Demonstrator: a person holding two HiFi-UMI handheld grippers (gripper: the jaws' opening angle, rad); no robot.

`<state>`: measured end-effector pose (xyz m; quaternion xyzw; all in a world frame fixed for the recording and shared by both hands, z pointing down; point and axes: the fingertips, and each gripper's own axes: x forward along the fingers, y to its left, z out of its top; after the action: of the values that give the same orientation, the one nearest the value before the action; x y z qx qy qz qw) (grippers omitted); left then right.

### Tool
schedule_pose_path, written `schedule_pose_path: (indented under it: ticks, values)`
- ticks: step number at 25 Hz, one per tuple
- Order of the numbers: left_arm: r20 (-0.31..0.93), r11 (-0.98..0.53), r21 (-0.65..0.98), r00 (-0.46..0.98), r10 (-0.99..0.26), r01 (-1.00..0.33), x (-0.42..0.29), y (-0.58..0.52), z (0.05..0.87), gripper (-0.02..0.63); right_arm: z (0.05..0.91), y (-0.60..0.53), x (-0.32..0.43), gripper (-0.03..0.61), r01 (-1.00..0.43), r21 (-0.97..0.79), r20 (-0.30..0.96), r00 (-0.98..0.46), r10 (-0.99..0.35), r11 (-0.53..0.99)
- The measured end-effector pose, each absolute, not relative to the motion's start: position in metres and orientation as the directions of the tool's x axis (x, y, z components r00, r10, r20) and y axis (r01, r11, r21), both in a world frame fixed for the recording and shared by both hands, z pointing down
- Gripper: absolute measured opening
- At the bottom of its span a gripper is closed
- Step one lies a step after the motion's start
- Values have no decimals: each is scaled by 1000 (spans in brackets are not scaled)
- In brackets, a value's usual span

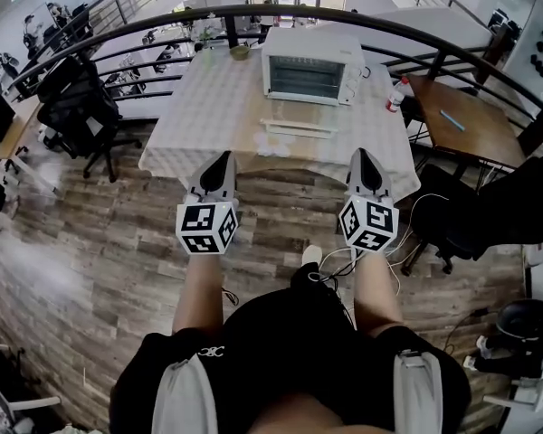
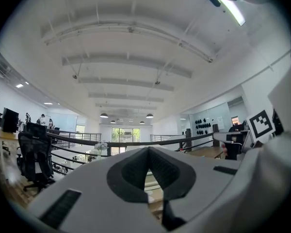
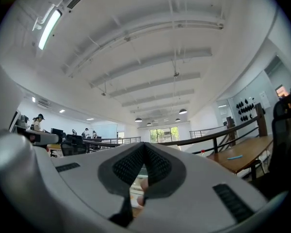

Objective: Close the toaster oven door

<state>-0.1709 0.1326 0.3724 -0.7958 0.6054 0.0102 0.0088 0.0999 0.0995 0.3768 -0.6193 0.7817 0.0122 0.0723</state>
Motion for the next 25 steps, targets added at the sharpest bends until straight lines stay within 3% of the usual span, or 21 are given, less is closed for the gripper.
schedule_pose_path:
  ticks: [25]
  values:
    - [15,-237,-39,236,-972,-971,-101,-187,362,8,382,-232,145,-6,-945,-73,-96,-312,-945,319]
